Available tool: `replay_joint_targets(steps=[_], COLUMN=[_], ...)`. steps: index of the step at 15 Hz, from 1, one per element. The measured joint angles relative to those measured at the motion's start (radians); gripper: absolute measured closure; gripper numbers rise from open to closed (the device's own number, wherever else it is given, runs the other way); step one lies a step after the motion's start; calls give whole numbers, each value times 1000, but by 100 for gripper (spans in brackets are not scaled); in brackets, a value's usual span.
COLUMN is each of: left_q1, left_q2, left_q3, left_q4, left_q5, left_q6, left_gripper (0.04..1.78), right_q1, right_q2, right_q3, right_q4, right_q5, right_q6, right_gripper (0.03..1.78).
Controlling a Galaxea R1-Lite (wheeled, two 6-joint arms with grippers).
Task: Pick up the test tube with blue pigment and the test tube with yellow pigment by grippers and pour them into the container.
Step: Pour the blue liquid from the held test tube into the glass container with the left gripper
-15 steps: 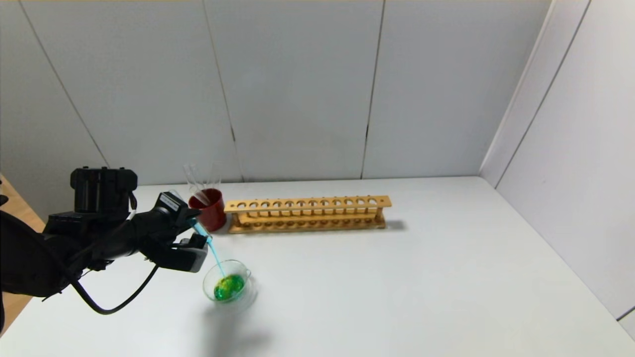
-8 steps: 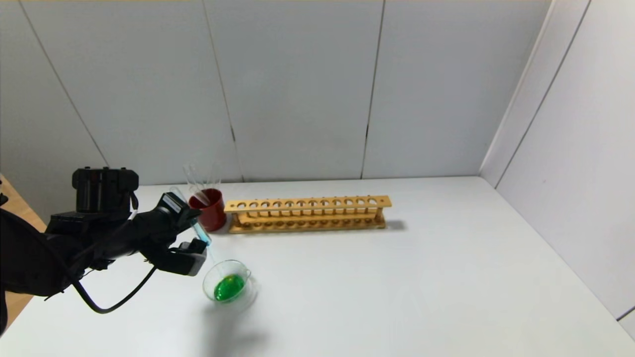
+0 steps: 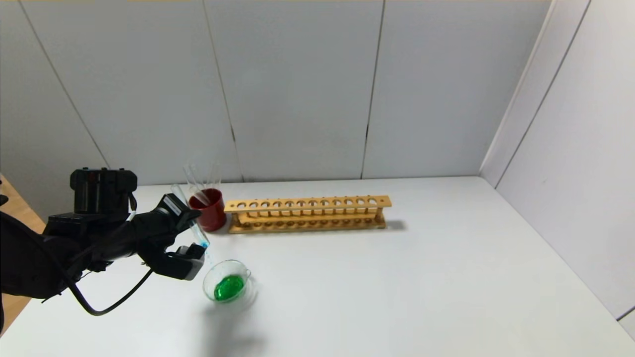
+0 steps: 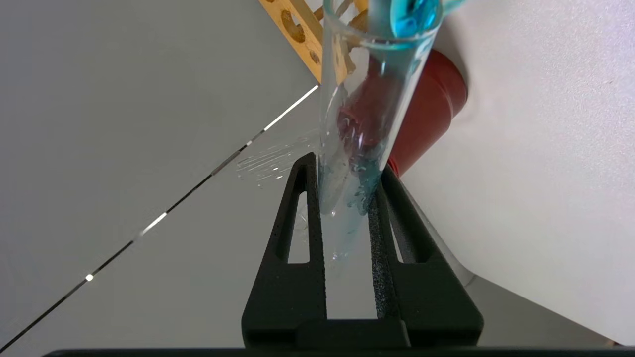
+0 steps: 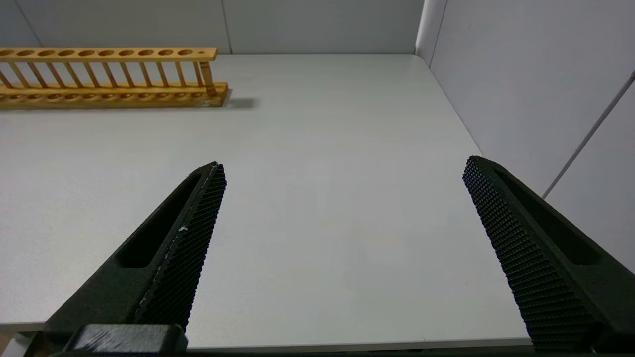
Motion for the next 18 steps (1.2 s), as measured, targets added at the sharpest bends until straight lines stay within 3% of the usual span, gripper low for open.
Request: replay_joint_targets(steps=[9,18], left_q1=[-48,-50], left_q2=[-4,-47], left_q3=[17,18], left_q4=[-1,-15], left_q5=[4,47], left_q6=[0,180], left_gripper=[151,151], right_q1=[0,0], right_q2=[0,0], right_q3=[0,0], right_q4=[0,0], right_q5=[0,0], right_q6=[0,0], right_gripper=[6,6])
